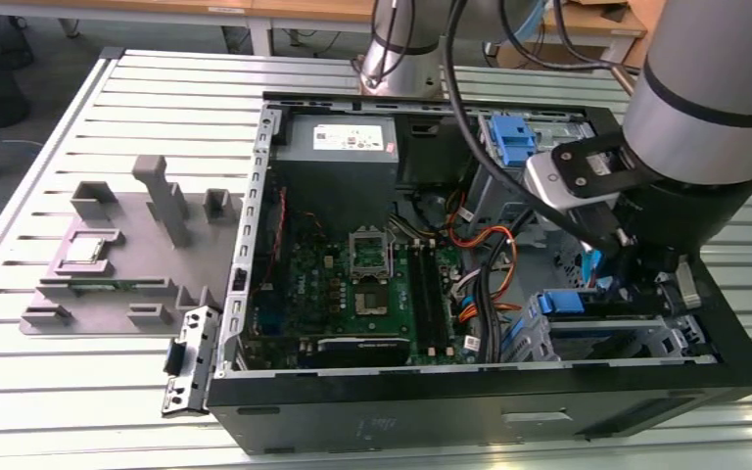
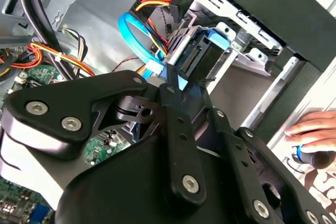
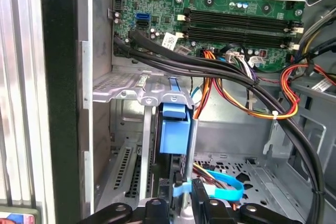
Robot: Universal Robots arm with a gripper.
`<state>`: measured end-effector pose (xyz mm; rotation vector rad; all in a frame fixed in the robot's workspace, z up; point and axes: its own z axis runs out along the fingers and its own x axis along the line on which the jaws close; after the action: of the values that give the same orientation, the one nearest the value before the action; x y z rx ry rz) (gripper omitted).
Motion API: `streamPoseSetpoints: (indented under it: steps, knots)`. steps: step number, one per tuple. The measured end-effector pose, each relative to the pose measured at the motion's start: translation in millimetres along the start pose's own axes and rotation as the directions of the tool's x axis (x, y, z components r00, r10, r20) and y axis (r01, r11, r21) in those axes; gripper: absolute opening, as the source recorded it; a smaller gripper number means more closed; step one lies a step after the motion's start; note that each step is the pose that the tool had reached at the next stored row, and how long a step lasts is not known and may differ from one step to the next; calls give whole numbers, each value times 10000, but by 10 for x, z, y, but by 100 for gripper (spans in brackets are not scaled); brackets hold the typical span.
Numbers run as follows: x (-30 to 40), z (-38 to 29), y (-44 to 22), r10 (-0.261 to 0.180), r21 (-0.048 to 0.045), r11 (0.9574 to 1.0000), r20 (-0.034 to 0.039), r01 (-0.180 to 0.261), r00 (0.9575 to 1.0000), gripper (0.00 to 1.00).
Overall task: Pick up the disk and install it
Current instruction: 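Insert the first disk wire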
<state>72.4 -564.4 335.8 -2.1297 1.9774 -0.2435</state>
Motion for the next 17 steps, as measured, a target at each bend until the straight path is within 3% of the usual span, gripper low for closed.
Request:
streamPoseSetpoints:
  steps: [8, 14, 15, 16, 17]
  knots:
    - [-6, -171, -49, 7, 2, 10000, 23, -7, 10000, 31]
    - [-6, -173, -50, 8, -3, 10000, 27, -8, 10000, 31]
    - [-6, -173, -51, 11, -102, 9999, 32, -11, 10000, 31]
    - [-6, -170, -53, 21, -257, 9997, 42, -19, 10000, 31]
    - [-5, -164, -55, 40, -598, 9982, 65, -36, 10000, 31]
